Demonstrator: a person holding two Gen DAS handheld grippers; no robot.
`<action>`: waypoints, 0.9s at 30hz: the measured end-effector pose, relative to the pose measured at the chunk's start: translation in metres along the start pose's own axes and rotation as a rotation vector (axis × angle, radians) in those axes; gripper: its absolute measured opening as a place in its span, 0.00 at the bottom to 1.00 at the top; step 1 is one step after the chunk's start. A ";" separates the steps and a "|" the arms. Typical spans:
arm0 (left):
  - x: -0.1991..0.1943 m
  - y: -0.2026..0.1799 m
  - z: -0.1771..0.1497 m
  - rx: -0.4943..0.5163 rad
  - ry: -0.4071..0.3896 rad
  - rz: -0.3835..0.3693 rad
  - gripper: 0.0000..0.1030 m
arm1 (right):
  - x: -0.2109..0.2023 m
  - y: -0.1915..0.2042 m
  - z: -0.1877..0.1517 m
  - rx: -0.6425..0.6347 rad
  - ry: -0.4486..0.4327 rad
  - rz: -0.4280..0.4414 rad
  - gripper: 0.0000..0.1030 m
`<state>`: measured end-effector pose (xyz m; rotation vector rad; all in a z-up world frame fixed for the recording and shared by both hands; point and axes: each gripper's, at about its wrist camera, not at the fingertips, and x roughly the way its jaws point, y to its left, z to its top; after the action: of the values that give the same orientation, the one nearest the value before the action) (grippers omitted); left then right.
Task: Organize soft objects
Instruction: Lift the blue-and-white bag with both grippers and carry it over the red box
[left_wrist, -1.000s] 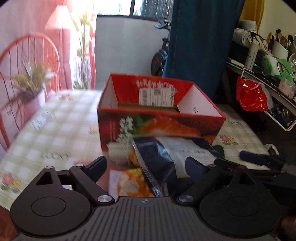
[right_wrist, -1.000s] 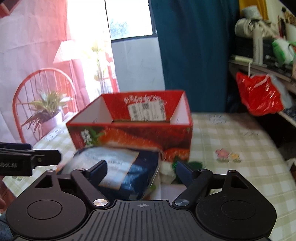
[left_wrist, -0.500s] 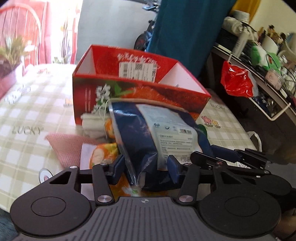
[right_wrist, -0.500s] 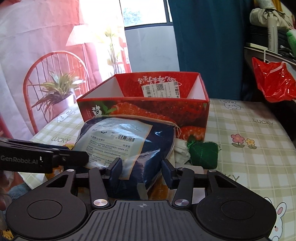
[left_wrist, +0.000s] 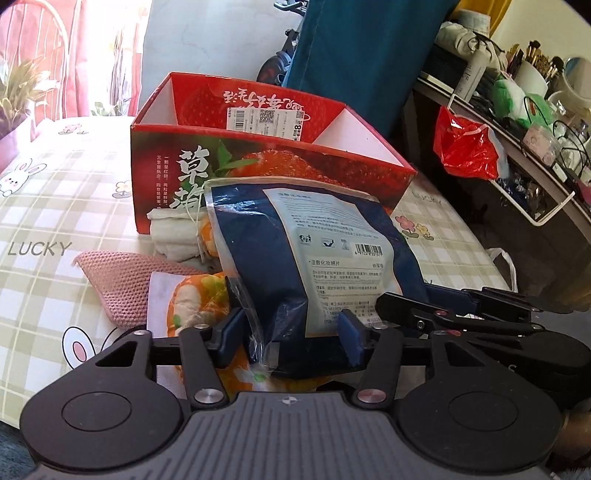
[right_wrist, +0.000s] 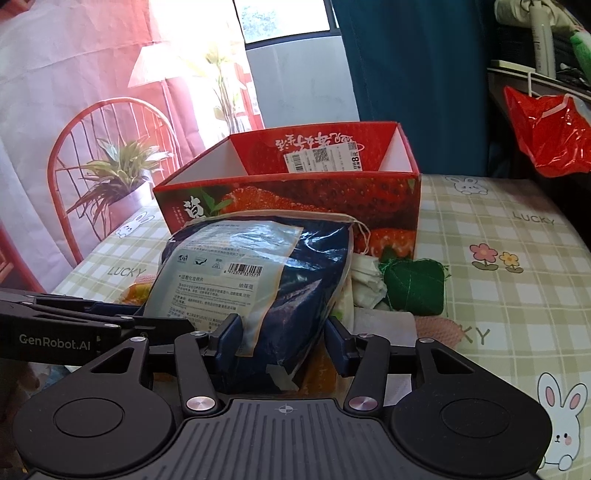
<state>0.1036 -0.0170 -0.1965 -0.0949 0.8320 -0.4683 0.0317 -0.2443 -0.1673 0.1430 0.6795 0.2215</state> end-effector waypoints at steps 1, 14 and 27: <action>0.000 -0.001 -0.001 0.003 -0.002 -0.004 0.50 | 0.000 0.001 0.000 -0.006 0.000 0.004 0.40; -0.004 0.002 -0.003 -0.003 -0.042 -0.035 0.37 | -0.001 0.002 -0.001 -0.016 0.011 0.013 0.35; -0.045 -0.014 0.017 0.056 -0.195 -0.063 0.36 | -0.039 0.018 0.021 -0.130 -0.172 0.016 0.30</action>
<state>0.0845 -0.0111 -0.1502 -0.1132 0.6253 -0.5319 0.0128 -0.2380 -0.1240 0.0422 0.4919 0.2646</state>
